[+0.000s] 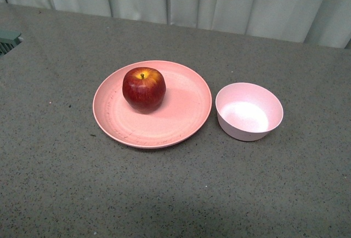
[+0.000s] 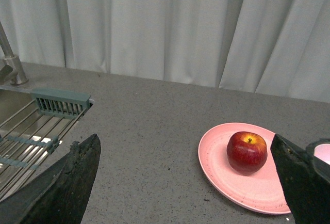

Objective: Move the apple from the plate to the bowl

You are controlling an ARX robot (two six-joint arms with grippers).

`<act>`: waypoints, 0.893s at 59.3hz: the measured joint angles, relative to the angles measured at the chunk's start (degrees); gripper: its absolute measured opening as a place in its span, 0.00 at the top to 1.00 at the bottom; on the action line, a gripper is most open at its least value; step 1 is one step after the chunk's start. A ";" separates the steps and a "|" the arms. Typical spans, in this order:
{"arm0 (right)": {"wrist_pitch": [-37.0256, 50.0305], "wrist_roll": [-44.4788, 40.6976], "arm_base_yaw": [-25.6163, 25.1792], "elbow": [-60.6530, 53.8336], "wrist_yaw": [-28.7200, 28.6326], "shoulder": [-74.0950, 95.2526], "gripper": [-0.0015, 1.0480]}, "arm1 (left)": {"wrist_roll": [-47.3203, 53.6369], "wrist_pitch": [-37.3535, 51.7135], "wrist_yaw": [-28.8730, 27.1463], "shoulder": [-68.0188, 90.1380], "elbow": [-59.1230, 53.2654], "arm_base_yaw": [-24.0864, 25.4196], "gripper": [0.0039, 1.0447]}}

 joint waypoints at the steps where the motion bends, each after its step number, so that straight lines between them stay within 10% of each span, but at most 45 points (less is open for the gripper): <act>1: -0.35 0.00 0.00 0.00 0.00 -0.35 0.99 | 0.00 0.00 0.00 0.00 0.00 0.02 0.06; 27: -11.39 -0.02 -0.02 0.04 -0.13 -10.97 0.99 | 0.00 0.00 0.00 -0.02 0.00 0.00 0.06; 53: -11.39 -0.07 -0.02 0.04 -0.15 -11.02 0.32 | -0.02 0.00 0.00 -0.02 0.00 0.00 0.06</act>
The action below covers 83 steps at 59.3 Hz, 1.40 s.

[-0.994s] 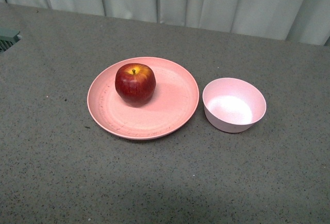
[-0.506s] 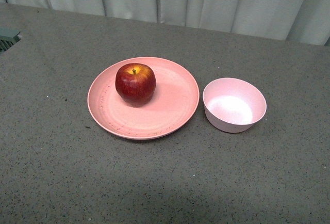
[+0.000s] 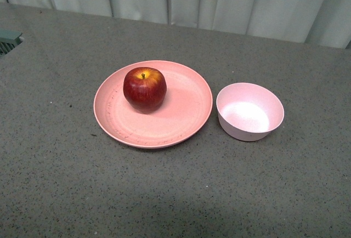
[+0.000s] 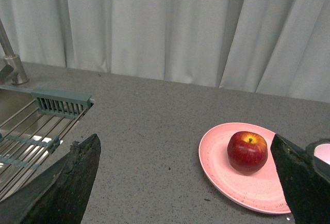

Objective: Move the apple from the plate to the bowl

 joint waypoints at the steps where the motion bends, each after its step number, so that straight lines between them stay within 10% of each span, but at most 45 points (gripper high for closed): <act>1: 0.00 0.00 0.00 0.00 0.00 0.00 0.29 | 0.02 0.00 0.00 0.00 0.00 0.00 0.06; 8: 0.00 0.07 0.02 0.00 0.00 0.00 0.07 | 0.02 0.00 0.00 0.00 0.00 0.00 0.06; 27: 0.00 0.07 0.00 0.00 0.00 -0.02 0.09 | -1.70 -3.80 4.59 8.74 1.81 0.83 0.06; 52: 0.00 0.07 0.00 0.00 0.00 -0.02 0.09 | -4.50 32.20 10.97 63.43 16.63 -5.95 0.06; 83: 0.00 0.07 0.00 0.00 0.00 -0.02 0.09 | -1.33 23.50 10.03 104.59 45.38 -18.60 0.06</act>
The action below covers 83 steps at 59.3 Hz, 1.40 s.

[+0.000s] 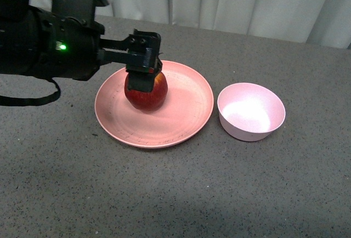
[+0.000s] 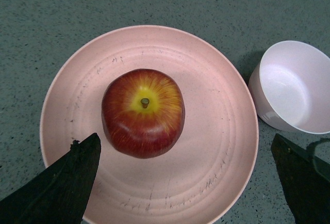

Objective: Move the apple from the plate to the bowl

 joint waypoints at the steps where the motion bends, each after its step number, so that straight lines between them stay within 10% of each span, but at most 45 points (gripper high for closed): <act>1: 0.00 0.00 0.00 0.00 0.00 0.00 0.09 | 0.00 -0.17 -0.07 0.39 0.35 -0.11 0.06; 62: 0.00 0.00 0.00 0.00 0.00 0.00 0.09 | 3.37 -2.95 -5.99 17.79 13.14 -0.83 0.06; 71: 0.00 0.00 0.00 0.00 0.00 0.00 0.09 | 3.43 -2.86 -5.68 17.88 13.14 -0.79 0.29; 83: 0.00 0.00 0.00 0.00 0.00 0.00 0.09 | 3.37 -2.80 -5.18 17.44 13.14 -0.96 0.35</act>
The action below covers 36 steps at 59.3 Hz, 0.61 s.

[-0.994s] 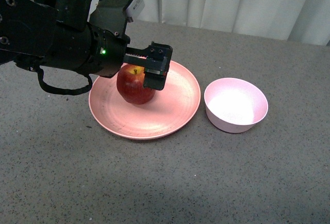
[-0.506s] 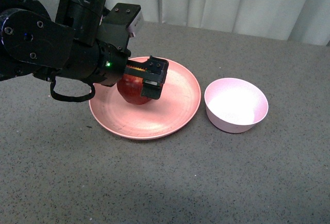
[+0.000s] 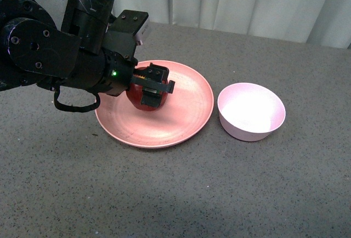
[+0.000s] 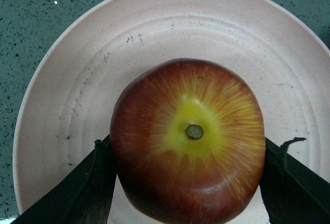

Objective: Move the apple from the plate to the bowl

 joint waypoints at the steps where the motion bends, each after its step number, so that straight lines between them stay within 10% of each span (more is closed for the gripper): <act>1: 0.00 0.00 0.00 0.00 0.00 0.00 0.09 | -0.15 0.00 0.15 -0.20 0.00 -0.13 0.35; 36: 0.00 0.00 0.00 0.00 0.00 0.00 0.09 | -3.45 0.57 0.02 -3.67 5.09 -13.55 0.35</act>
